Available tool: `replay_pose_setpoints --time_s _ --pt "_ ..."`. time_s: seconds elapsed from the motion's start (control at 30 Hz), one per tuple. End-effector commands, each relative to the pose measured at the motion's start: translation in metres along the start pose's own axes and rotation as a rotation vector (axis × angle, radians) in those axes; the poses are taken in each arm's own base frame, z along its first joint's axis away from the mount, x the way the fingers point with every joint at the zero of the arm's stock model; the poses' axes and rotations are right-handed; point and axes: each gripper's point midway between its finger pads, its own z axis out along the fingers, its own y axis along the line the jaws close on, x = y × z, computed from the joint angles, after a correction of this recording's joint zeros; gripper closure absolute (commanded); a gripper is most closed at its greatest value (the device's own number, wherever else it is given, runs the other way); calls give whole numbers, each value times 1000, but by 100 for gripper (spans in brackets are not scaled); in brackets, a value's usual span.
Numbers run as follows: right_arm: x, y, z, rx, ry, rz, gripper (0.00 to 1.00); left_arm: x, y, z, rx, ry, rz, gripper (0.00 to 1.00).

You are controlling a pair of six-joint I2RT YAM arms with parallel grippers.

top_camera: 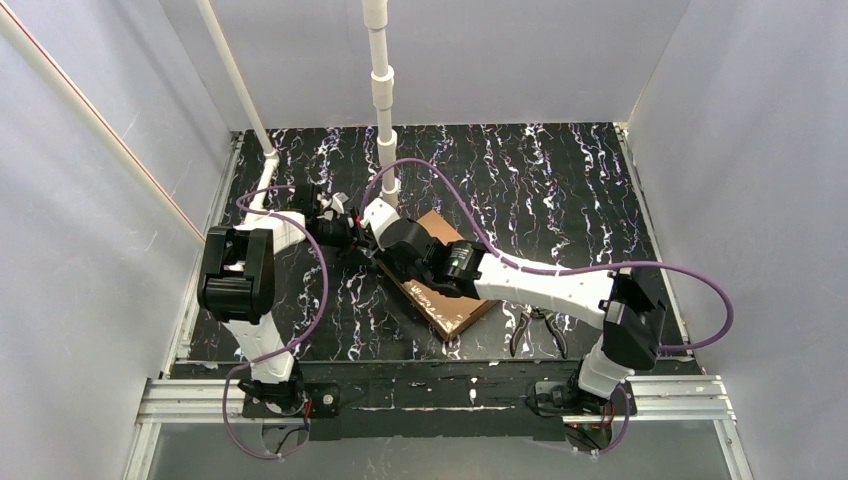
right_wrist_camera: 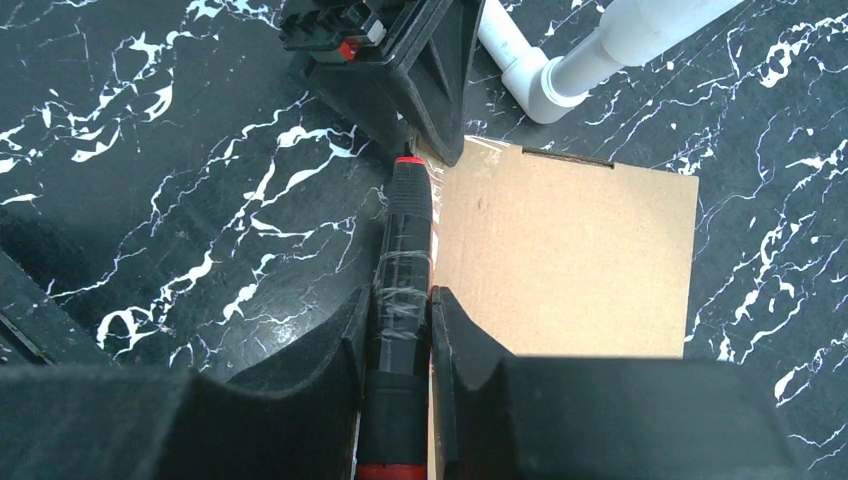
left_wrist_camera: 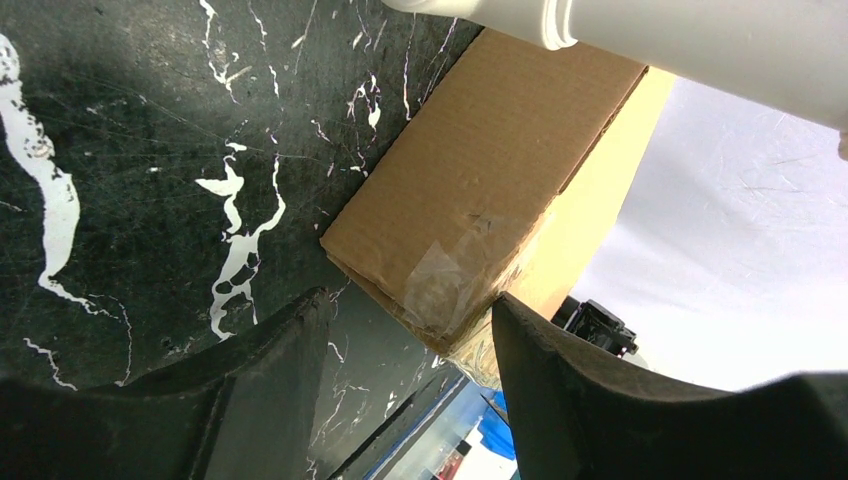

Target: Unpack the express box

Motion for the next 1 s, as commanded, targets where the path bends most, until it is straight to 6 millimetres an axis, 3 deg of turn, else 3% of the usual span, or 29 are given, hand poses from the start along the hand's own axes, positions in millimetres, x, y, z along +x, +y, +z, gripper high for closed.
replay_pose_setpoints --time_s 0.0,0.5,0.77,0.97 --pt "-9 -8 6 50 -41 0 99 -2 -5 -3 8 8 16 42" --pt "-3 -9 16 78 14 -29 99 -1 -4 -2 1 10 5 44" --pt "23 -9 13 107 168 -55 99 0 -3 2 6 17 -52 45" --pt "31 -12 5 129 211 -19 99 -2 6 6 -32 7 -111 56"
